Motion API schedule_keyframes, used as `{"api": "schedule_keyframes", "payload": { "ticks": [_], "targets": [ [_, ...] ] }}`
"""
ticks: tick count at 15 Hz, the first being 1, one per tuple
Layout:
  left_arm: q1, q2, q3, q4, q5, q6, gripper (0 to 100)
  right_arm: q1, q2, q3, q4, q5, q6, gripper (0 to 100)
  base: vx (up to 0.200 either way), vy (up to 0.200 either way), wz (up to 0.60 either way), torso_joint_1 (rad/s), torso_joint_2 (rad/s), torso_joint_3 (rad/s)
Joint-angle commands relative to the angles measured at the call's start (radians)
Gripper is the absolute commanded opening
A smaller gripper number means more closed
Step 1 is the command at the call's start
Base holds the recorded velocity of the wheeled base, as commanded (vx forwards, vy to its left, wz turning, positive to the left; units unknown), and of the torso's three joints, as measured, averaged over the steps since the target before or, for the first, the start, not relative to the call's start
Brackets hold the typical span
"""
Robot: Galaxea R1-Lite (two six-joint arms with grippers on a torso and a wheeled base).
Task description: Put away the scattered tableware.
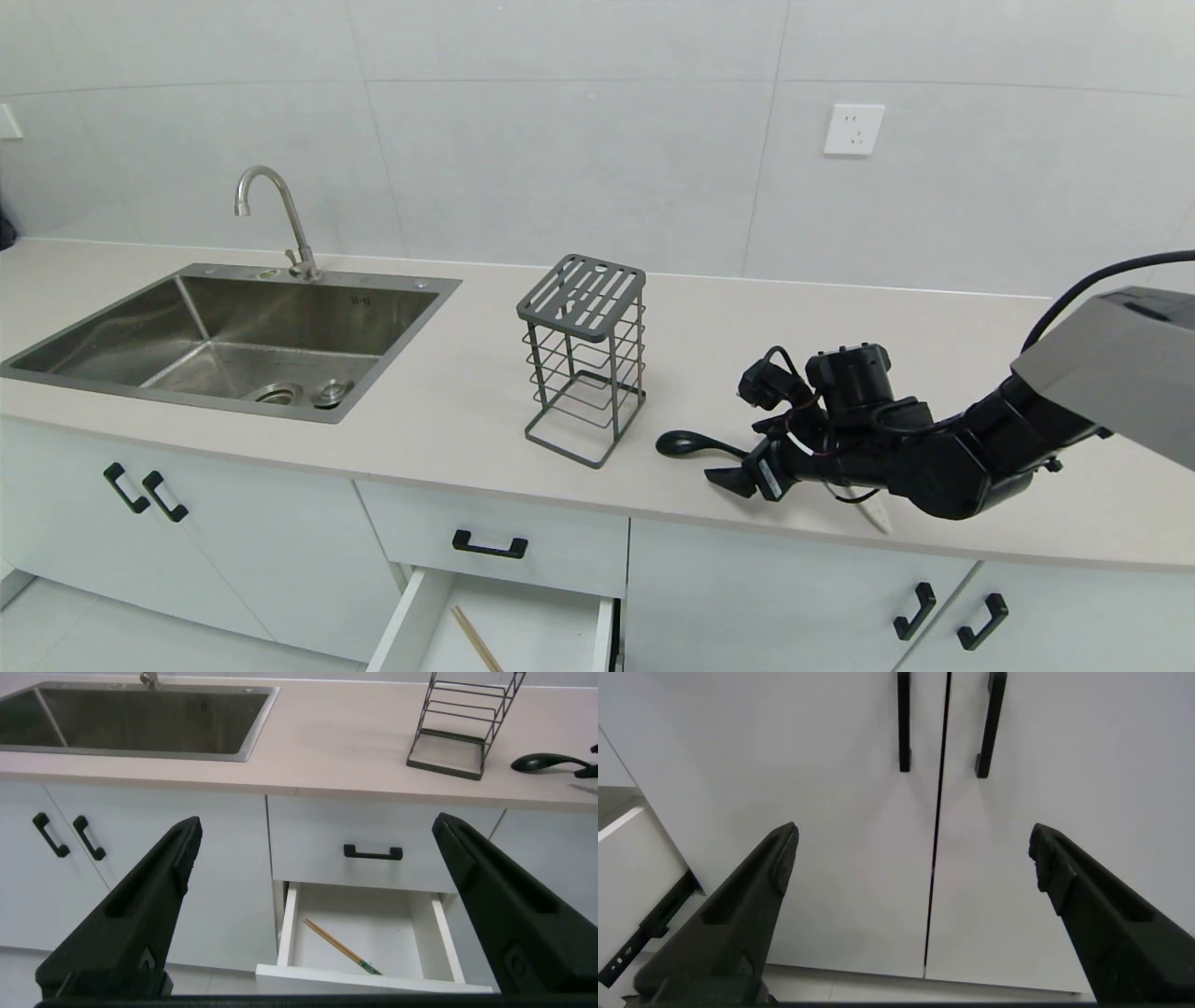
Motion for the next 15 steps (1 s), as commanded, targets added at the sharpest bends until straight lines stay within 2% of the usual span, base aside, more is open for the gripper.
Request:
{"api": "schedule_keyframes", "payload": {
  "ticks": [1,3,11,12,15],
  "targets": [
    [0.000,0.001,0.000,0.000,0.000,0.000,100,0.001,0.032,-0.021,0.000,0.000,-0.012,100,0.000,0.000,0.00,0.000,0.00,0.000],
    [0.000,0.001,0.000,0.000,0.000,0.000,100,0.002,0.060,-0.066,0.000,0.000,-0.013,100,0.000,0.000,0.00,0.000,0.00,0.000],
    [0.000,0.001,0.000,0.000,0.000,0.000,100,0.002,0.091,-0.073,-0.001,0.009,-0.012,100,0.000,0.000,0.00,0.000,0.00,0.000],
    [0.000,0.001,0.000,0.000,0.000,0.000,100,0.002,0.094,-0.075,-0.001,0.009,-0.013,0,0.000,0.000,0.00,0.000,0.00,0.000],
    [0.000,0.001,0.000,0.000,0.000,0.000,100,0.002,0.101,-0.069,0.000,0.011,-0.016,0,0.000,0.000,0.00,0.000,0.00,0.000]
  ]
}}
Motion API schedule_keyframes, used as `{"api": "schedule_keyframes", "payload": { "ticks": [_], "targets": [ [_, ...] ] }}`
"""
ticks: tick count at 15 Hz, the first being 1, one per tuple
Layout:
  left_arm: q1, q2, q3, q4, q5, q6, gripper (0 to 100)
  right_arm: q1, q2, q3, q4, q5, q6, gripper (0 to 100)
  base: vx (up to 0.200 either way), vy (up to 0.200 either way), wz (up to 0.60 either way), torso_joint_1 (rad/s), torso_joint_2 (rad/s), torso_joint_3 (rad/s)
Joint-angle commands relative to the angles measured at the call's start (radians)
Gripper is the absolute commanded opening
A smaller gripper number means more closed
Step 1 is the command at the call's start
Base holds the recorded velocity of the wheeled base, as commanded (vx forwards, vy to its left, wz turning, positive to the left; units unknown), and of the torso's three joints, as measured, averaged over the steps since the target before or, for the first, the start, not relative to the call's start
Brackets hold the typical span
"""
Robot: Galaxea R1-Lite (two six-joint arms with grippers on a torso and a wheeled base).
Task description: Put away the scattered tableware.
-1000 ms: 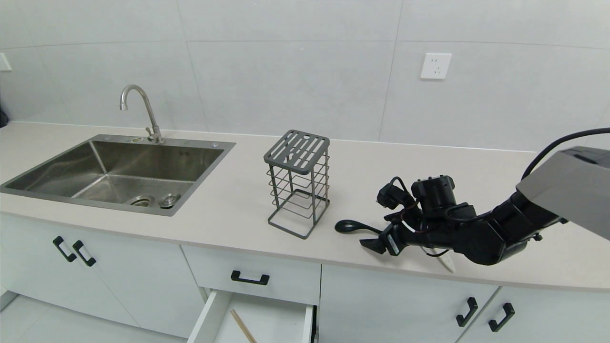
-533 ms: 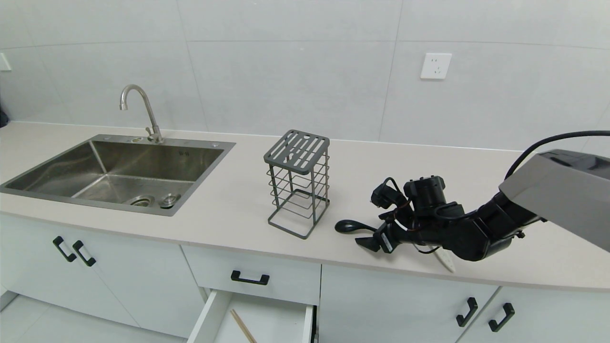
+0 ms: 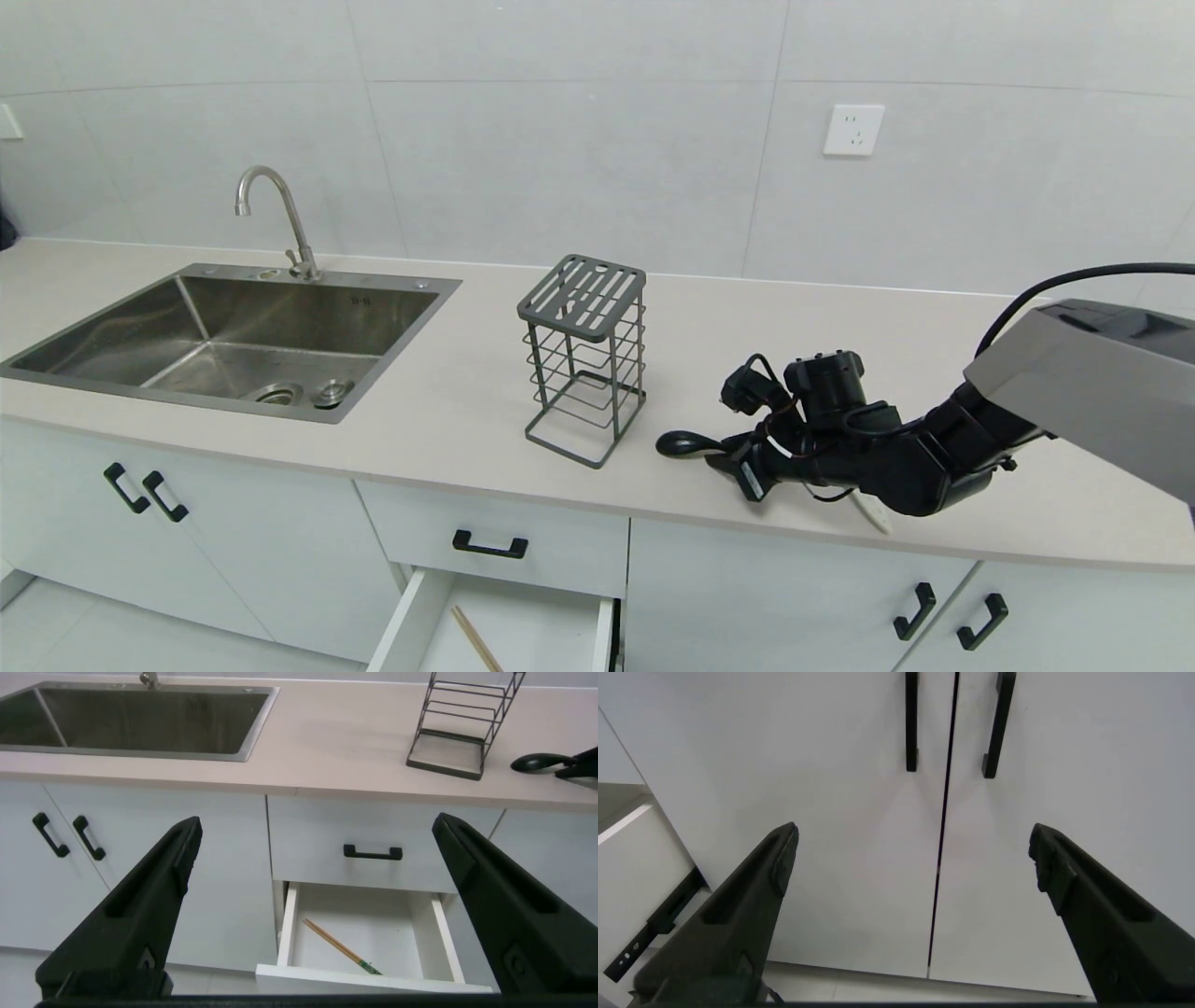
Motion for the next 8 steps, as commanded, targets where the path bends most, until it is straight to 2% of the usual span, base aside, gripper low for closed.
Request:
{"api": "schedule_keyframes", "payload": {
  "ticks": [1,8],
  "targets": [
    [0.000,0.001,0.000,0.000,0.000,0.000,100,0.000,0.006,0.007,0.005,-0.002,-0.001,0,0.000,0.000,0.00,0.000,0.00,0.000],
    [0.002,0.001,0.000,0.000,0.000,0.000,100,0.002,-0.104,0.067,0.001,-0.005,-0.013,0,0.000,0.000,0.00,0.000,0.00,0.000]
  ]
}}
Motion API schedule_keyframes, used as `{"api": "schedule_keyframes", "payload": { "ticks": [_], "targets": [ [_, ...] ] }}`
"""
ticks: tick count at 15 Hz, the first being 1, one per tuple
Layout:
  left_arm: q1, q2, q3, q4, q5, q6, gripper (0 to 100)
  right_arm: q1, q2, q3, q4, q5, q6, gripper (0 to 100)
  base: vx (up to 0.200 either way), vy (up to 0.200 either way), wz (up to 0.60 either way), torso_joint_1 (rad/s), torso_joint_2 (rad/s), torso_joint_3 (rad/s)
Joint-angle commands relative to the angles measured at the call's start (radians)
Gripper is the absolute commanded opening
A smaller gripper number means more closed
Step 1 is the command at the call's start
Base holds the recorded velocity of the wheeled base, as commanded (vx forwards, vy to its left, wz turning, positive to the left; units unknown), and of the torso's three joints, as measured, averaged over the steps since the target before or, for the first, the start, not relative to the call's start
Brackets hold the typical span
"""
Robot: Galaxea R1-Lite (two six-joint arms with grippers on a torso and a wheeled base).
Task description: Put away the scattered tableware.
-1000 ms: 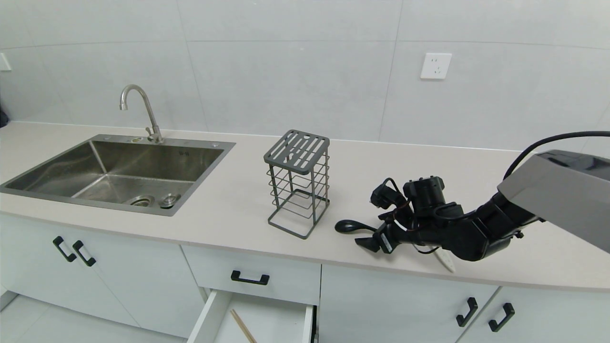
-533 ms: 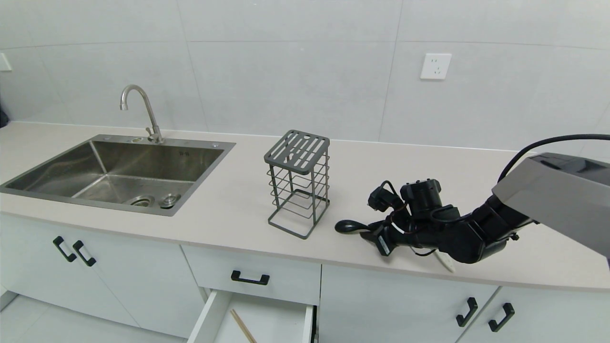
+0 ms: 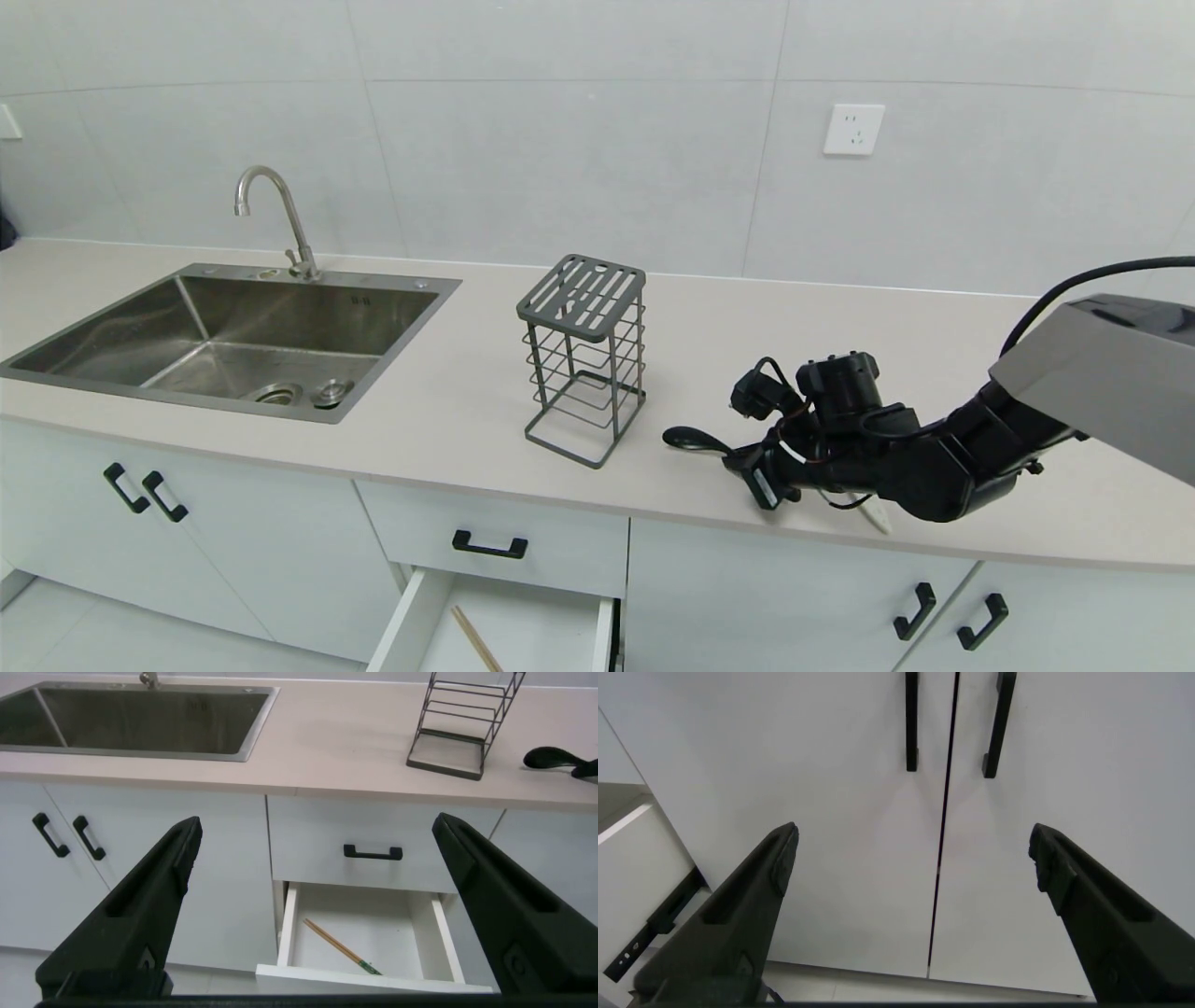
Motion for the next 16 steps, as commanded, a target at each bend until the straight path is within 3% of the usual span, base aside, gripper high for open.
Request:
{"api": "schedule_keyframes", "payload": {
  "ticks": [1,16],
  "targets": [
    [0.000,0.001,0.000,0.000,0.000,0.000,100,0.012,-0.059,0.007,-0.010,0.001,-0.014,0,0.000,0.000,0.00,0.000,0.00,0.000],
    [0.000,0.001,0.000,0.000,0.000,0.000,100,0.141,-0.277,0.241,-0.059,-0.010,-0.017,0,0.000,0.000,0.00,0.000,0.00,0.000]
  ]
}}
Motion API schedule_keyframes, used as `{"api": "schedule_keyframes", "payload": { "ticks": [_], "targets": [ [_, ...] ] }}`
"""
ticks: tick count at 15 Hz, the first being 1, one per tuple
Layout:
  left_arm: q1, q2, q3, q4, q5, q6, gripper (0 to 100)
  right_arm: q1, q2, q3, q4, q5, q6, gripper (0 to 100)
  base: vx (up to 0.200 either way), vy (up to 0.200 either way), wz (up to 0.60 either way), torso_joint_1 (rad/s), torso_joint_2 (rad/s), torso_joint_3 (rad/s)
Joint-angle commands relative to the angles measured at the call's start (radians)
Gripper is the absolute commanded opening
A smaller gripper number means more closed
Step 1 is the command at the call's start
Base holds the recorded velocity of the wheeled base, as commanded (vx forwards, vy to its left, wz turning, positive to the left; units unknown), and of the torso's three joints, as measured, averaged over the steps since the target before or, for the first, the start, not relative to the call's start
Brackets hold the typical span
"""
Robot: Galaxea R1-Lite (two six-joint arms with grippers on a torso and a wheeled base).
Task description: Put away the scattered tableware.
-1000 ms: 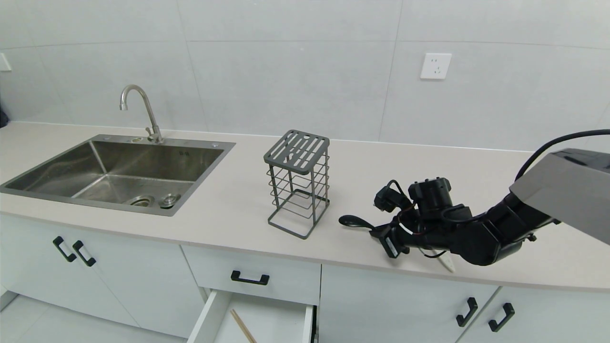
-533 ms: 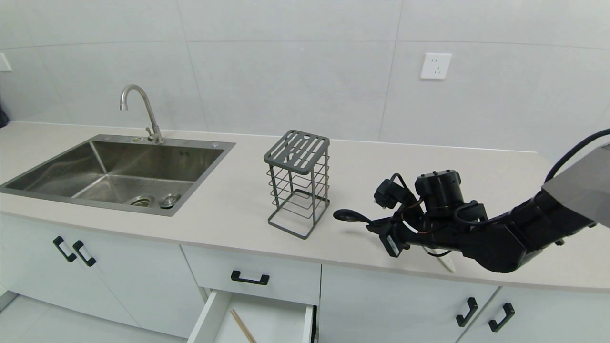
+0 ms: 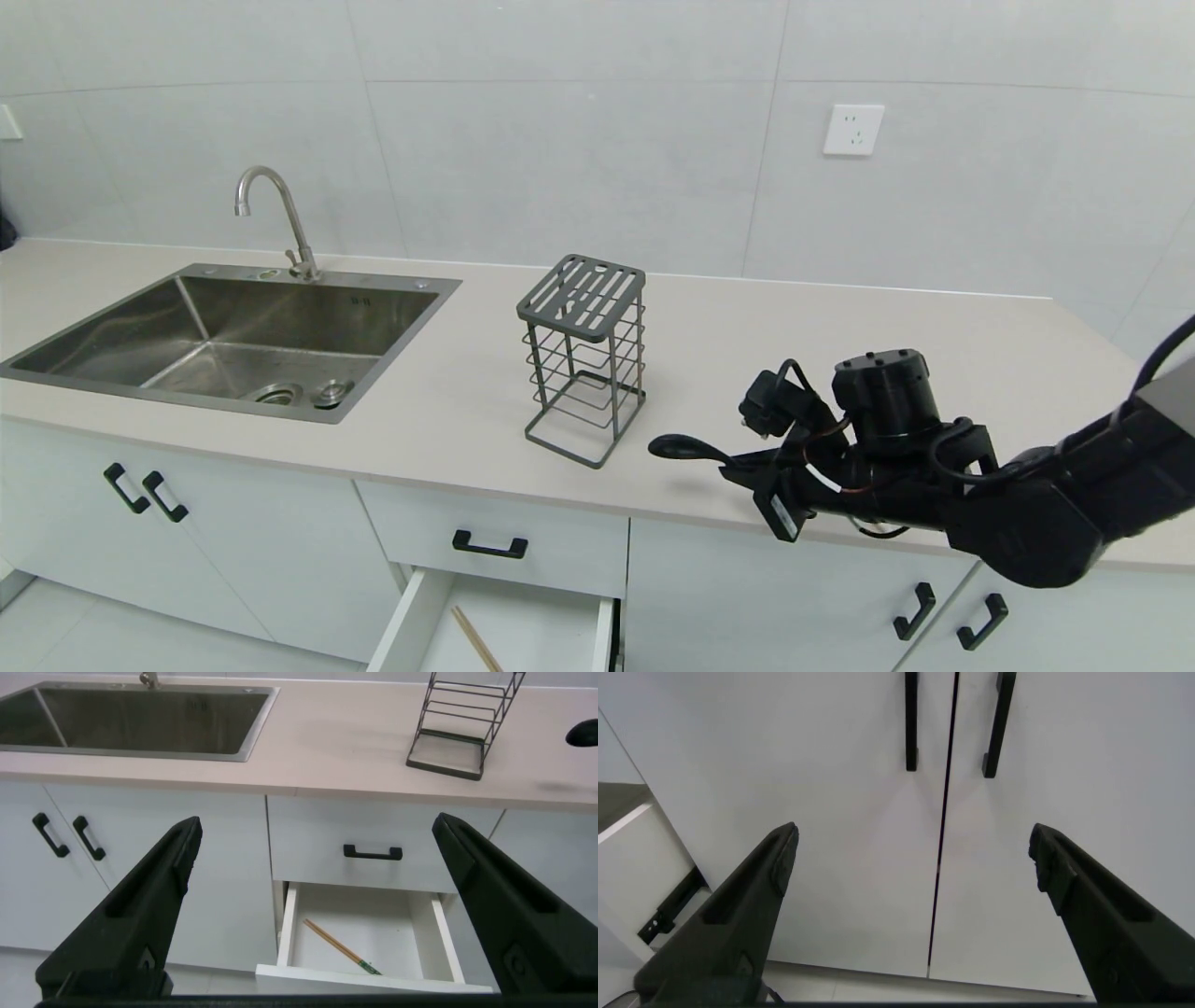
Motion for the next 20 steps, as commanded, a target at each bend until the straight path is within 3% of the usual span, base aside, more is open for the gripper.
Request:
{"api": "schedule_keyframes", "payload": {
  "ticks": [1,4,9,15,20],
  "targets": [
    [0.000,0.001,0.000,0.000,0.000,0.000,100,0.030,-0.024,0.028,-0.002,-0.001,0.009,0,0.000,0.000,0.00,0.000,0.00,0.000],
    [0.000,0.001,0.000,0.000,0.000,0.000,100,0.110,-0.018,0.037,-0.022,-0.055,0.087,0,0.000,0.000,0.00,0.000,0.00,0.000],
    [0.000,0.001,0.000,0.000,0.000,0.000,100,0.130,-0.014,0.039,-0.022,-0.070,0.093,0,0.000,0.000,0.00,0.000,0.00,0.000],
    [0.000,0.001,0.000,0.000,0.000,0.000,100,0.230,0.014,0.037,-0.035,-0.099,0.162,0,0.000,0.000,0.00,0.000,0.00,0.000],
    [0.000,0.001,0.000,0.000,0.000,0.000,100,0.300,0.095,-0.048,-0.039,-0.096,0.172,0,0.000,0.000,0.00,0.000,0.00,0.000]
  ]
}}
